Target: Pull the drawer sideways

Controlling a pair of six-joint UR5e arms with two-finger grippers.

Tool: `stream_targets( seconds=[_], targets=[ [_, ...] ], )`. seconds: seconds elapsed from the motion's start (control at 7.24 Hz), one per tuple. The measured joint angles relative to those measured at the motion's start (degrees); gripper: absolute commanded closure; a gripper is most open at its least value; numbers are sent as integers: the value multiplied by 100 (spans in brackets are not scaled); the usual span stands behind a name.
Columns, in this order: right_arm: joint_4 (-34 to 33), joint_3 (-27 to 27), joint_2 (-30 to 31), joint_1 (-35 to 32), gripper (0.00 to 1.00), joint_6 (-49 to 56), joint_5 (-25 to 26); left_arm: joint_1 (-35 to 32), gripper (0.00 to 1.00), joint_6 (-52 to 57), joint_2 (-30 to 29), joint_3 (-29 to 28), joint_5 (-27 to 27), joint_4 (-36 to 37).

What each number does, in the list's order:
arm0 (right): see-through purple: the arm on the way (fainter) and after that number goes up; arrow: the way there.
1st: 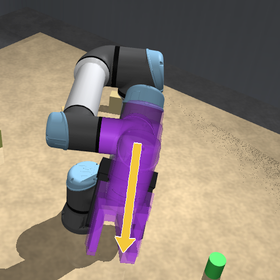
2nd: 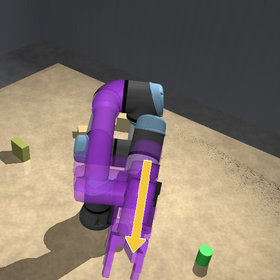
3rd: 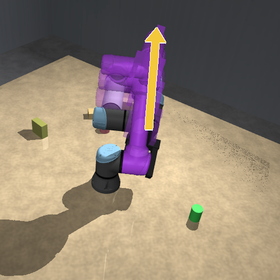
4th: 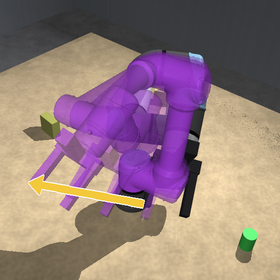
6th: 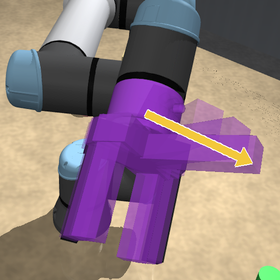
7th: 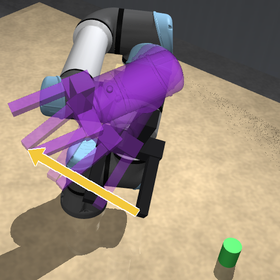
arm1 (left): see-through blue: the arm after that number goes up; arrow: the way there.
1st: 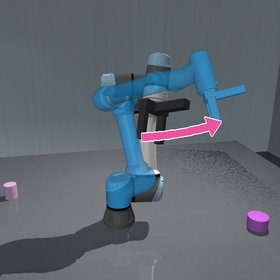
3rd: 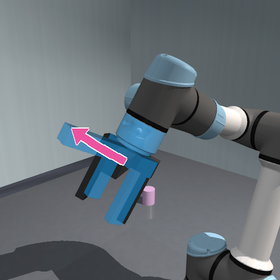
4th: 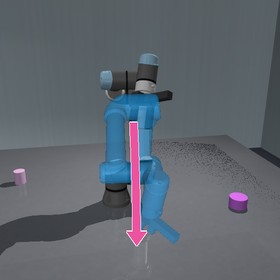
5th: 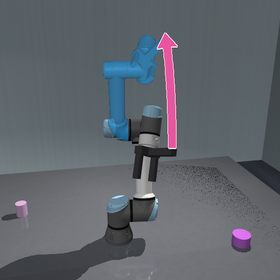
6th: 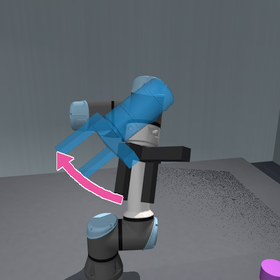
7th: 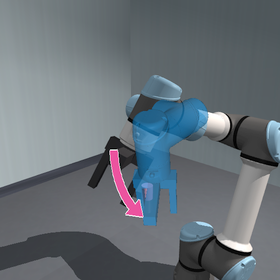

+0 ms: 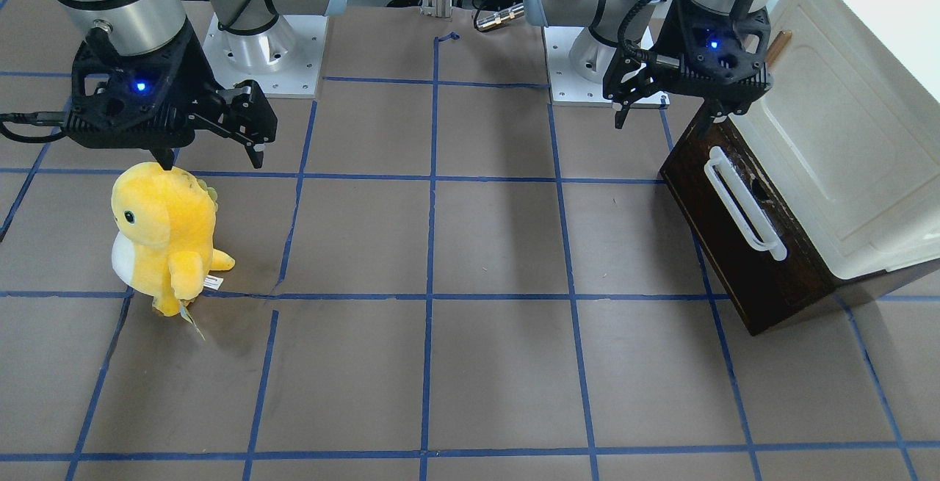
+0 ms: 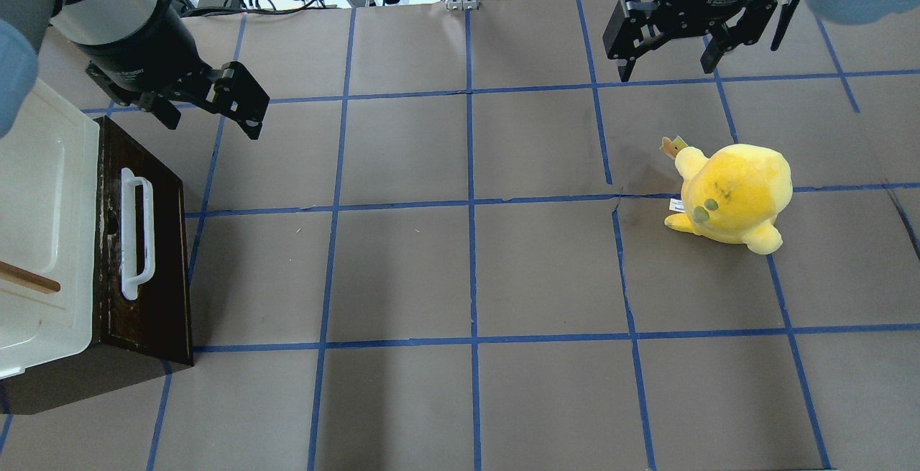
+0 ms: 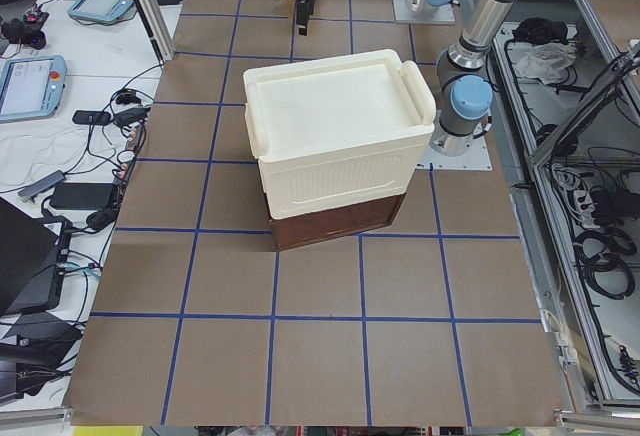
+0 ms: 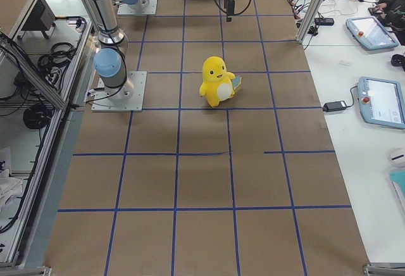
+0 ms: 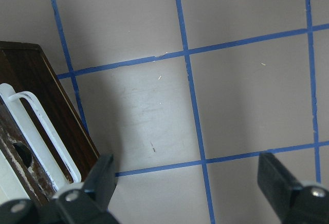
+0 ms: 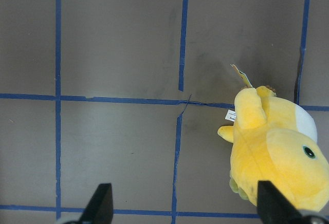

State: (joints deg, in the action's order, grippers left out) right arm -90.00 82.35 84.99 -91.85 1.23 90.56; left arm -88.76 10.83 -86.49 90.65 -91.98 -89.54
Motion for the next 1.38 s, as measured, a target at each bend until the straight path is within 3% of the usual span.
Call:
stream_targets(
  seconds=[1.38],
  targets=[
    [0,0,0,0,0,0,5,6,0,-96,-50,-148,10,136]
  ],
)
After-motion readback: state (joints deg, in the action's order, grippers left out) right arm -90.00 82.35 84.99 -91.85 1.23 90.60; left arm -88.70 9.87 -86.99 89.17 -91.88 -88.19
